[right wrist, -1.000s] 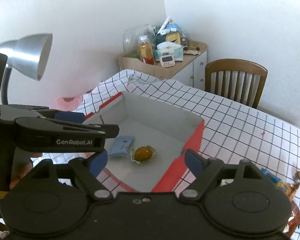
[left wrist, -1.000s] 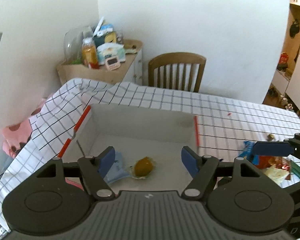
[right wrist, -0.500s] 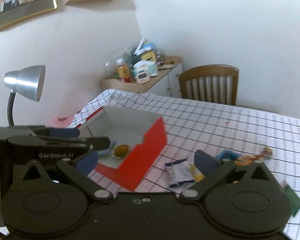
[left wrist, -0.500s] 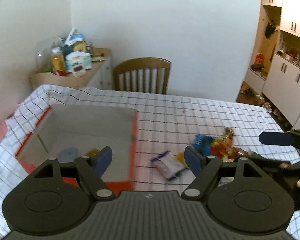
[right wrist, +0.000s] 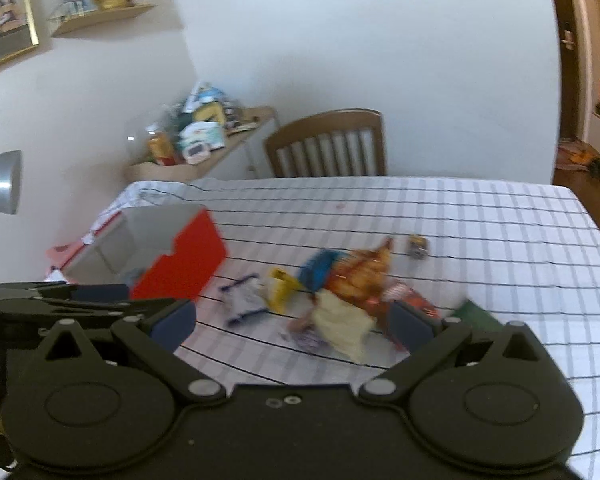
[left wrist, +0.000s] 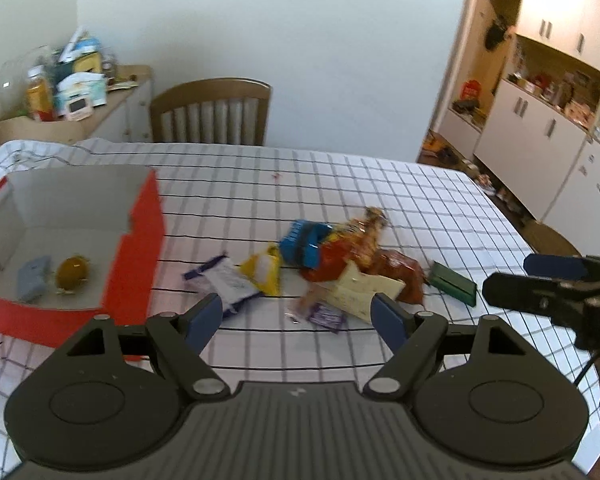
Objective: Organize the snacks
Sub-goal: 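Withdraw both tools from the box back toward the snack pile, then grasp the pale green bag with the left tool while the right tool grasps the dark green bar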
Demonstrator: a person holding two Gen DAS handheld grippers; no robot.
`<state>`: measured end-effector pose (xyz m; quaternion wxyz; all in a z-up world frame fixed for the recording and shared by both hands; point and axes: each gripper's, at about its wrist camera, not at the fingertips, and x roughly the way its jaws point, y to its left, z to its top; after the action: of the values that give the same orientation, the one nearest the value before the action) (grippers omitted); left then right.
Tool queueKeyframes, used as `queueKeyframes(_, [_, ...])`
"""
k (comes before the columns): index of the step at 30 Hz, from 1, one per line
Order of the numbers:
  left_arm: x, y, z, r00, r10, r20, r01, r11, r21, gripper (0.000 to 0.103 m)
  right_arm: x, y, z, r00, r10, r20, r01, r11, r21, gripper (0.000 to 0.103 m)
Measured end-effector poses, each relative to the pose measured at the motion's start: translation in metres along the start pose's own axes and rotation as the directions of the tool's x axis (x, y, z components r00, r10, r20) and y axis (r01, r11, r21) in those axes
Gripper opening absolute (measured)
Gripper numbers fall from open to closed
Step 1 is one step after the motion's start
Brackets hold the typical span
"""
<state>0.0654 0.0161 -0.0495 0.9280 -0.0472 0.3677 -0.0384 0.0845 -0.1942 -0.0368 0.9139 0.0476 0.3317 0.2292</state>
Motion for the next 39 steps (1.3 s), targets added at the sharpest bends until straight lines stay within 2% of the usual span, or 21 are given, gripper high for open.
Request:
queueKeyframes(11, [0.05,-0.041,-0.002,0.998,-0.036,-0.057,0.04,0.997,0.065,0.081,0.011,-0.058,-0.011,0.996,-0.086,-0.028,0.088,0.995,0.042,0.103])
queueKeyframes(16, [0.087,-0.052,0.0,0.987,-0.075,-0.142,0.087,0.993,0.083,0.081,0.03,-0.078,-0.009,0.991,-0.119,-0.063,0.12,0.992,0.022,0.102])
queueKeyframes(24, [0.144,-0.06,0.0,0.973,-0.05,-0.226,0.085,0.985,0.149,0.081,0.074,-0.109,-0.013,0.978,-0.156,-0.137,0.154,0.988,-0.026,0.097])
queueKeyframes(28, [0.164,-0.058,0.0,0.969,-0.046,-0.244,0.087,0.983,0.162,0.081,0.093,-0.128,-0.016,0.965,-0.19,-0.184,0.184,0.982,-0.049,0.093])
queueKeyframes(31, [0.176,-0.056,0.001,0.964,-0.063,-0.26,0.105,0.983,0.151,0.081,0.106,-0.139,-0.018,0.959,-0.191,-0.207,0.178,0.981,-0.079,0.091])
queueKeyframes(39, [0.19,-0.063,0.0,0.961,-0.071,-0.266,0.128,0.971,0.201,0.081,0.13,-0.154,-0.02,0.952,-0.178,-0.249,0.131,0.972,-0.193,0.083])
